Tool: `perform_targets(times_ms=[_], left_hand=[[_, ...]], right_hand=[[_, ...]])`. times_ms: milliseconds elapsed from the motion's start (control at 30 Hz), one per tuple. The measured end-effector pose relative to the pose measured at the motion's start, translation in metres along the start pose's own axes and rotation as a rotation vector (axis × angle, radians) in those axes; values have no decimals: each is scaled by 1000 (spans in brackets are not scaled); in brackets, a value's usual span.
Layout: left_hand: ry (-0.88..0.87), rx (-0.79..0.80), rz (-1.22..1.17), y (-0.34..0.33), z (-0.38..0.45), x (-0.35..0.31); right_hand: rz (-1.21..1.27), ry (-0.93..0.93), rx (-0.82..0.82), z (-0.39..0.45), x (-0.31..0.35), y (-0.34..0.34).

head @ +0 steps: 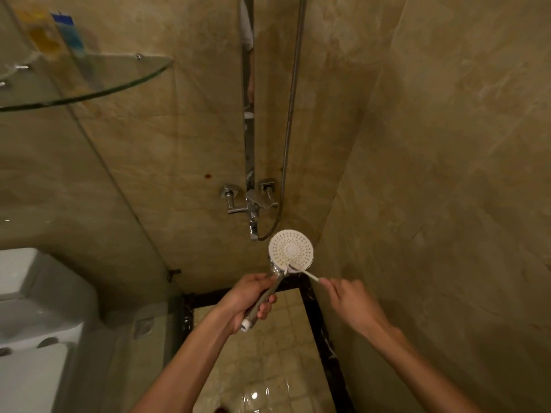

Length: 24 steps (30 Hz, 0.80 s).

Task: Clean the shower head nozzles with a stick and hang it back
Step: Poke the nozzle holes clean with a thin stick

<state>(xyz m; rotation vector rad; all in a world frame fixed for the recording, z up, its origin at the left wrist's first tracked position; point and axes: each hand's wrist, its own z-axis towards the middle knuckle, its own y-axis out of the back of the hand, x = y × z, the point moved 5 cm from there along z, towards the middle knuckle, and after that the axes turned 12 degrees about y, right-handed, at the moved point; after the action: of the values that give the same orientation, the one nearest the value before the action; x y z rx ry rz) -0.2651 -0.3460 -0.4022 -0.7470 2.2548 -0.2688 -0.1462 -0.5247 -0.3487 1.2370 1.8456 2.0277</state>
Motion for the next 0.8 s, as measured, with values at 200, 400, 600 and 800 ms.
perform_targets(times_ms=[200, 400, 600, 800], left_hand=[[-6, 43, -8, -8, -5, -6], [-6, 31, 13, -4, -4, -9], [-23, 30, 22, -6, 0, -6], [-11, 11, 30, -1, 4, -3]], right_hand=[[74, -73, -96, 20, -17, 29], [12, 9, -38, -3, 0, -6], [1, -83, -100, 22, -22, 23], [7, -69, -58, 4, -8, -22]])
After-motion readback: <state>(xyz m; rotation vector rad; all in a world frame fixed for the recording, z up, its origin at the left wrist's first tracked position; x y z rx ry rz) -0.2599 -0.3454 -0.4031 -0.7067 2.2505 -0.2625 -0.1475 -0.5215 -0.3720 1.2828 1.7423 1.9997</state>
